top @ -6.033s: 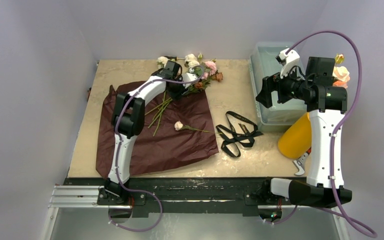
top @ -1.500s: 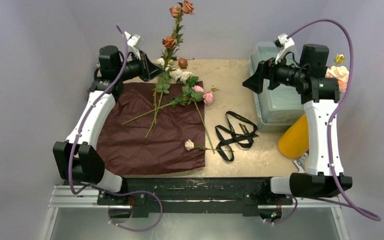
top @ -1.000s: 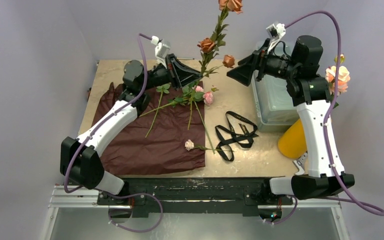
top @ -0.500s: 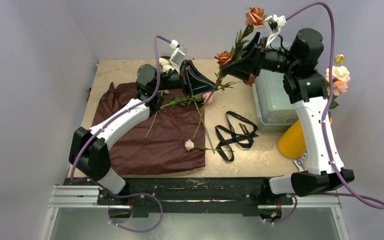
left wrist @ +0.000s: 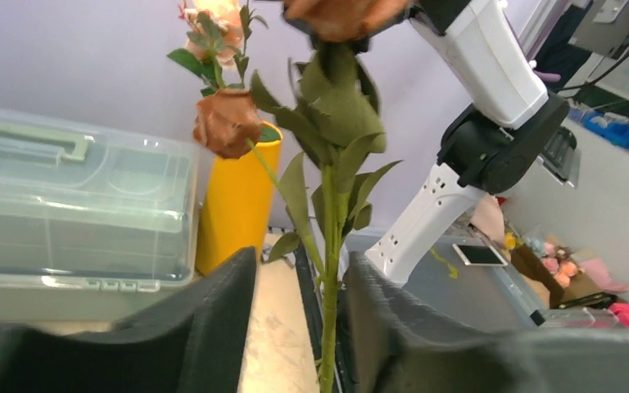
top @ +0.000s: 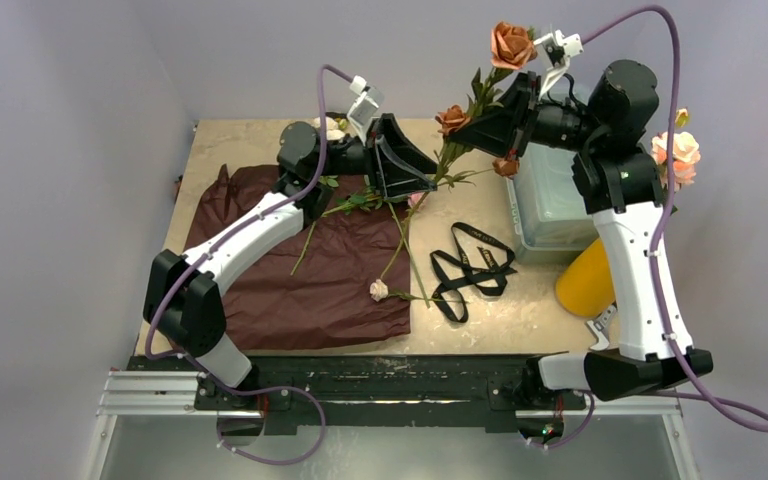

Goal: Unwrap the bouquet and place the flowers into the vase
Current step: Pick up the fake flower from the wrapping paper, then insert the fake flower into the vase.

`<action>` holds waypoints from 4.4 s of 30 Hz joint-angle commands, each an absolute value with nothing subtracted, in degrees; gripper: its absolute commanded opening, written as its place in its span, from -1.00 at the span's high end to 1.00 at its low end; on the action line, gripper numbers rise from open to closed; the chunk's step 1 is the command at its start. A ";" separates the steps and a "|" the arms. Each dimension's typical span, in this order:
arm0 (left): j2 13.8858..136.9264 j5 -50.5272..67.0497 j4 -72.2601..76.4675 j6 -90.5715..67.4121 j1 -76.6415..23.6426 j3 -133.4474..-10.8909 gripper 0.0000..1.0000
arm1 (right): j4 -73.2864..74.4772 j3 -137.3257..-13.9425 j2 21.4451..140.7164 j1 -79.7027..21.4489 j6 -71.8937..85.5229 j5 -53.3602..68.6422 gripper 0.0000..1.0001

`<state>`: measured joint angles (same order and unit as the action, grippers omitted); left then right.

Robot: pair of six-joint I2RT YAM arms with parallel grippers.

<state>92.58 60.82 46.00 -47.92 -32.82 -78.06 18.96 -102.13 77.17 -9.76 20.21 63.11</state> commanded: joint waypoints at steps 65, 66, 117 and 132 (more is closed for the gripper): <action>86.05 49.00 19.19 -21.23 -24.68 -72.07 -0.92 | 59.77 -117.85 56.26 9.67 -30.59 2.38 1.00; 85.97 48.96 18.90 -20.79 -24.68 -72.07 -0.92 | 59.18 -116.23 55.94 9.67 -30.61 2.79 1.00; 89.48 49.05 15.19 -20.11 -23.93 -71.31 -0.93 | 43.86 -75.58 53.38 14.79 -28.56 -8.92 1.00; 92.02 48.03 12.89 -20.21 -23.82 -73.13 -0.93 | 51.65 -84.43 56.10 16.12 -22.64 -6.99 -0.24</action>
